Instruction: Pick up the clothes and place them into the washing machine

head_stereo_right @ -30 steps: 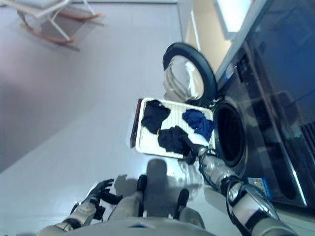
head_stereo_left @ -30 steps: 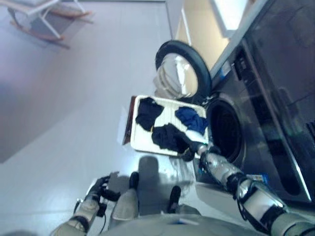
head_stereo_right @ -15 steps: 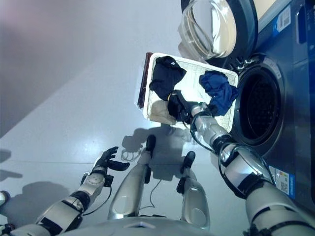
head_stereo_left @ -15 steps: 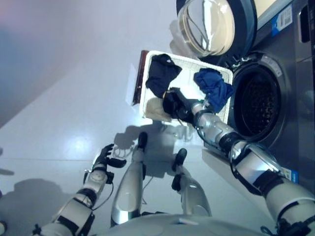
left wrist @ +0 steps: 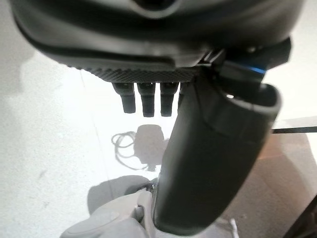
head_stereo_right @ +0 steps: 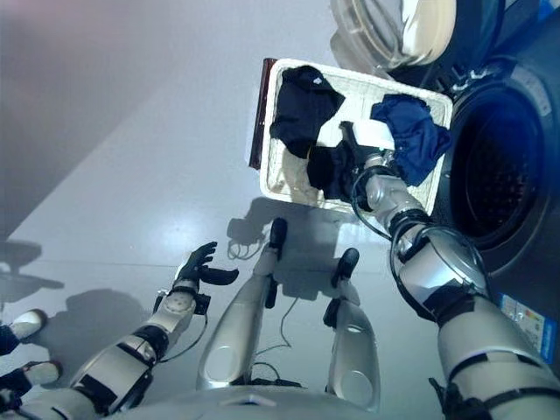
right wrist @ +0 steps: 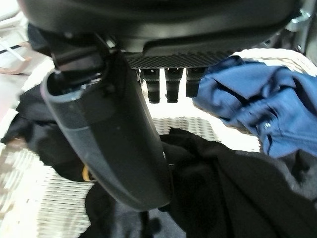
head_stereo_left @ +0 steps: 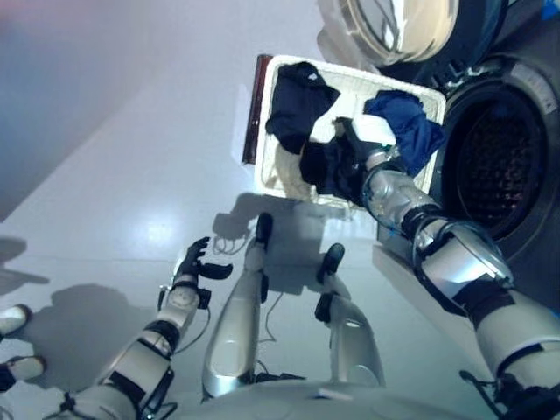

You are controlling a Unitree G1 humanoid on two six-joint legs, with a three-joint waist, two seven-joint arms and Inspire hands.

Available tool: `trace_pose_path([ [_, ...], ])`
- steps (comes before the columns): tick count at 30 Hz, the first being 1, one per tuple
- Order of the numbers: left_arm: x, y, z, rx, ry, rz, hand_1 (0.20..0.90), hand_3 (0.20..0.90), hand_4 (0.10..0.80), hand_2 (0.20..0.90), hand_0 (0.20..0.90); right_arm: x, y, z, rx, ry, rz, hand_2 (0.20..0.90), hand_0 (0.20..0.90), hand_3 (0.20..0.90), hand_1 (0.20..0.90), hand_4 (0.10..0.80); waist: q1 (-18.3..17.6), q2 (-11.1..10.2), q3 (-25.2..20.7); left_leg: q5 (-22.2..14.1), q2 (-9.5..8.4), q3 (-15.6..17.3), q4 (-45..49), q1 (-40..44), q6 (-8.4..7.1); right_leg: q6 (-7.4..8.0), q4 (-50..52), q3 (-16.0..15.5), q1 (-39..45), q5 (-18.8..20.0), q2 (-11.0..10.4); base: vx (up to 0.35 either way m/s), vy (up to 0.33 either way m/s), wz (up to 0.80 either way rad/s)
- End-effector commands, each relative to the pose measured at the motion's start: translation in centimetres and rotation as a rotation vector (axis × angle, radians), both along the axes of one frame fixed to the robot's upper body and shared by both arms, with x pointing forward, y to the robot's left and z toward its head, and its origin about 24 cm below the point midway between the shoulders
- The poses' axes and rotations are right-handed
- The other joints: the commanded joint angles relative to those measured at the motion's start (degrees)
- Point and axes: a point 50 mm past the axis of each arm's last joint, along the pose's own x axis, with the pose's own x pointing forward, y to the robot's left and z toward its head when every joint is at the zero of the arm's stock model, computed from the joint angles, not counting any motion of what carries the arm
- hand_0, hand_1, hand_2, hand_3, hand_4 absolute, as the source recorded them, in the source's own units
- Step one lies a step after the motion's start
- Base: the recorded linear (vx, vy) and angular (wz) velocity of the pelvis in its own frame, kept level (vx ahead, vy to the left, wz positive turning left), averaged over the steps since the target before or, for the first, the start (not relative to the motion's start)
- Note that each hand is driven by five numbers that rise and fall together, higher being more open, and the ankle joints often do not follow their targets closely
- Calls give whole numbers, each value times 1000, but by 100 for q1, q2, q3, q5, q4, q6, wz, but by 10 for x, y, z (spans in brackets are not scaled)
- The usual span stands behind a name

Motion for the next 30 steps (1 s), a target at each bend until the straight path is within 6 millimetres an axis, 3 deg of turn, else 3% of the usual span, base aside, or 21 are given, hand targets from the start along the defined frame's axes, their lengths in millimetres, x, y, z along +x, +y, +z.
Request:
trace_pose_path([
  [1, 2, 5, 5, 8, -44, 47, 900, 900, 800, 900, 900, 8, -21, 45, -31, -155, -67, 900, 900, 900, 900, 800, 35, 114, 113, -67, -209, 74, 277, -482, -205, 69, 1018, 355, -695, -20, -172, -35, 4, 2],
  [4, 8, 1, 9, 4, -68, 38, 900, 900, 800, 900, 900, 9, -27, 53, -28, -173, -87, 900, 900, 900, 900, 800, 13, 224, 173, -64, -241, 55, 402, -722, -216, 47, 1188, 415, -957, -39, -183, -29, 5, 1],
  [5, 10, -1, 11, -2, -82, 33, 900, 900, 800, 900, 900, 9, -30, 56, -35, -181, -90, 900, 900, 900, 900, 800, -7, 254, 196, -181, -268, 50, 435, -755, -256, 69, 1309, 501, -1052, -212, -195, 46, -1, 0],
  [16, 21, -14, 20, -40, -142, 26, 900, 900, 800, 900, 900, 12, -29, 73, -38, -212, -97, 900, 900, 900, 900, 800, -1, 516, 439, -66, -294, 60, 437, -1148, -289, 40, 1545, 668, -1611, -264, -230, -14, 18, 1],
  [27, 33, -20, 33, -50, -202, 16, 900, 900, 800, 900, 900, 10, -55, 105, -57, -278, -188, 900, 900, 900, 900, 800, 39, 742, 568, 38, -346, 47, 468, -1529, -357, 16, 1707, 782, -2045, -290, -232, -13, -1, 0],
  [30, 37, -22, 36, -52, -215, 12, 900, 900, 800, 900, 900, 9, -59, 111, -50, -286, -199, 801, 801, 801, 801, 734, 22, 751, 580, 4, -358, 54, 620, -1688, -369, -29, 1908, 842, -2241, -337, -193, -35, -7, -2],
])
